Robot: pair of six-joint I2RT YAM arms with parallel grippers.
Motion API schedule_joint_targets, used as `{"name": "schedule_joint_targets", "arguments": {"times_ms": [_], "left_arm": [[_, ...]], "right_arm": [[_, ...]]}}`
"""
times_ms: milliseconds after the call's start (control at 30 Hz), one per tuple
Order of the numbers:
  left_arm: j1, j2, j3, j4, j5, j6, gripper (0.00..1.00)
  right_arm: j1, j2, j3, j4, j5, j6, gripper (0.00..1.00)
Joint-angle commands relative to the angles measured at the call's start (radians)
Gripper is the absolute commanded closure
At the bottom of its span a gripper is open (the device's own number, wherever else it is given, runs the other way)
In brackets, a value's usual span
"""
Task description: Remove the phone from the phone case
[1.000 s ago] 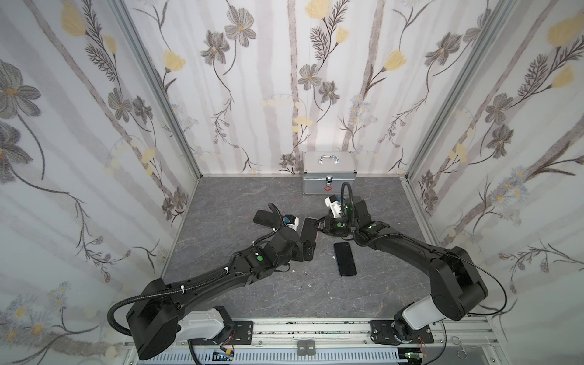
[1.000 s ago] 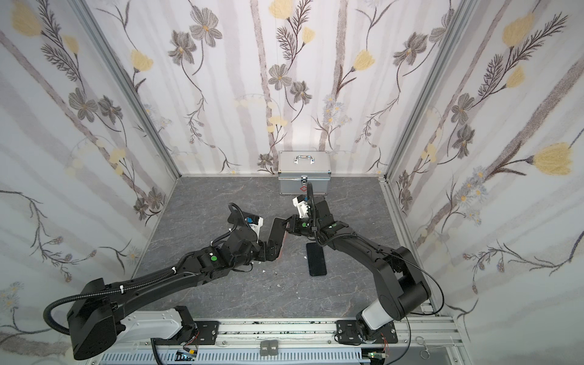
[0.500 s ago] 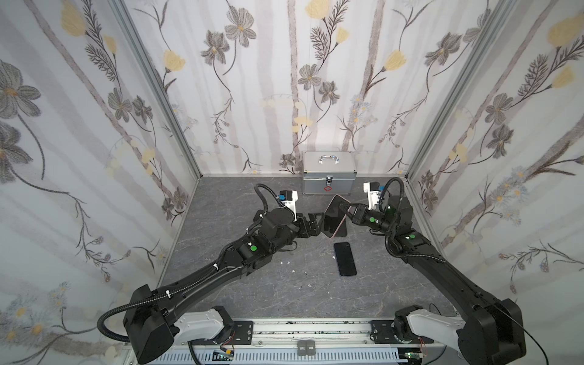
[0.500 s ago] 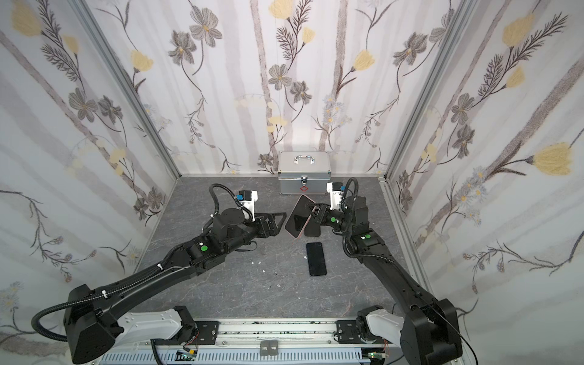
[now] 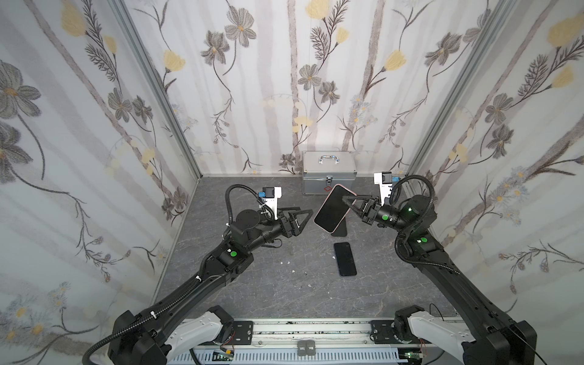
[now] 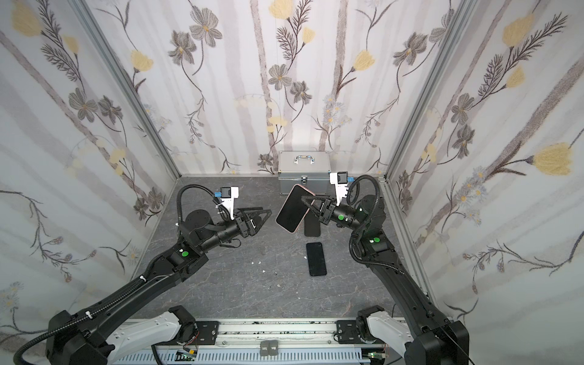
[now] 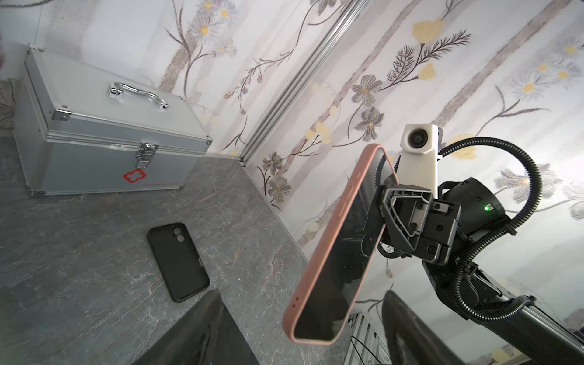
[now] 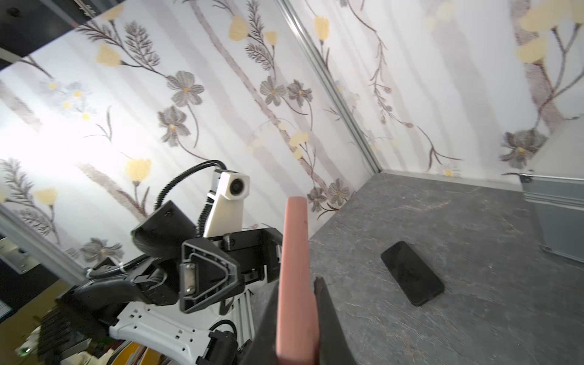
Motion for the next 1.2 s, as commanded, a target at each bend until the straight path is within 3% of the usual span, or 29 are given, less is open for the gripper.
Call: {"name": "schedule_joint_targets", "arguments": {"times_ms": [0,267,500,833,1033,1167], "left_arm": [[0.010,-0.006,-0.008,0.120,0.134,-0.027,0.18],[0.003,0.032,-0.011,0.276,0.298,-0.099,0.19],[-0.025,0.066,0.002,0.287,0.350,-0.082,0.37],[-0.049,0.068,-0.010,0.303,0.361,-0.064,0.67],[-0.051,0.080,-0.013,0.305,0.362,-0.073,0.86],[-0.050,0.081,-0.018,0.304,0.320,-0.096,0.93]], "right_arm": [[0.001,0.016,0.008,0.307,-0.093,0.190,1.00],[0.003,0.062,-0.034,0.622,-0.119,0.433,1.00],[0.004,0.100,-0.060,0.780,-0.127,0.564,1.00],[0.009,0.083,-0.076,0.733,-0.109,0.535,1.00],[0.013,0.063,-0.078,0.621,-0.082,0.448,1.00],[0.015,0.044,-0.067,0.513,-0.072,0.370,1.00]]}}
